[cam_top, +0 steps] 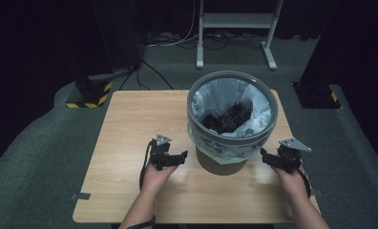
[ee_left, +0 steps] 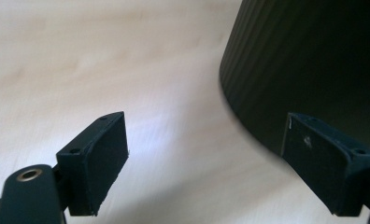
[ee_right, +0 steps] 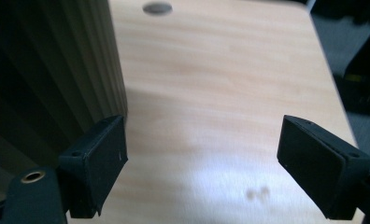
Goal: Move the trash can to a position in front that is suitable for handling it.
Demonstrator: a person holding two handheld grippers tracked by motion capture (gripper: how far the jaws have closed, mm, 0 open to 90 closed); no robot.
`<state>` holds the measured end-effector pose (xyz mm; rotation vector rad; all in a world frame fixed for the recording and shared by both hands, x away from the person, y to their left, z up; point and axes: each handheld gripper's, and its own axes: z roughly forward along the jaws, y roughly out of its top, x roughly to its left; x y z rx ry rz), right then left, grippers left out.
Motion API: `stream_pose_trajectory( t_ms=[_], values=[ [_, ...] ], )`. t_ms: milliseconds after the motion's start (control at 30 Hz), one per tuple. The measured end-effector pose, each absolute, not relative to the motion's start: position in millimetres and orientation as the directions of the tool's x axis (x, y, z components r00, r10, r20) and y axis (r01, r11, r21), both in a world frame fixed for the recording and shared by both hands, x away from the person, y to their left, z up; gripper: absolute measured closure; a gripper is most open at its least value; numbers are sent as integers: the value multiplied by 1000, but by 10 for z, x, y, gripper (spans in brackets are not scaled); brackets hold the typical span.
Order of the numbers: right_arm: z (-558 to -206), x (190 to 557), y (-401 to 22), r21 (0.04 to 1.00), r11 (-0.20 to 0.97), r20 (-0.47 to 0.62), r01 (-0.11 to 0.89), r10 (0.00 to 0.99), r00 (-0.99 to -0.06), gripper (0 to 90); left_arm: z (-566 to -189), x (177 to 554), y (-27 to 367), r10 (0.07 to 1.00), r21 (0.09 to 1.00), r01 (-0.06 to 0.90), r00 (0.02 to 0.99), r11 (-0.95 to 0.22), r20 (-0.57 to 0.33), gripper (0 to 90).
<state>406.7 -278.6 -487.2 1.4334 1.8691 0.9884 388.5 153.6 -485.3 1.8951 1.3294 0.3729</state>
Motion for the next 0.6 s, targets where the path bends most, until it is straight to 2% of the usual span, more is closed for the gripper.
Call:
stream_pose_trajectory(
  t_ms=[67, 100, 167, 267, 433, 533, 600],
  values=[
    [-4898, 4064, -2807, 822, 149, -9, 550, 969, -248, 157, -4871, 3826, 1596, 893, 721, 672, 413, -168, -178, 142],
    [-4953, 4057, -2833, 797, 144, 2, 586, 970, -242, 158, -4891, 3699, 1724, 892, 703, 684, 421, -196, -161, 142],
    [-5018, 4045, -2853, 775, 140, 38, 616, 963, -266, 152, -4907, 3558, 1840, 891, 700, 678, 434, -224, -135, 142],
    [-5120, 4033, -2862, 735, 175, 27, 655, 958, -287, 155, -4979, 3410, 1999, 911, 670, 699, 404, -250, -82, 142],
    [-5210, 3999, -2867, 713, 206, 2, 670, 955, -296, 157, -5138, 3390, 2148, 942, 614, 755, 331, -230, -54, 131],
    [-5217, 3966, -2858, 716, 210, -2, 666, 954, -299, 153, -5155, 3437, 2110, 945, 610, 750, 326, -254, -7, 109],
    [-5226, 3952, -2852, 720, 215, -9, 660, 953, -301, 149, -5168, 3448, 2095, 943, 611, 748, 332, -257, -9, 89]
  ],
)
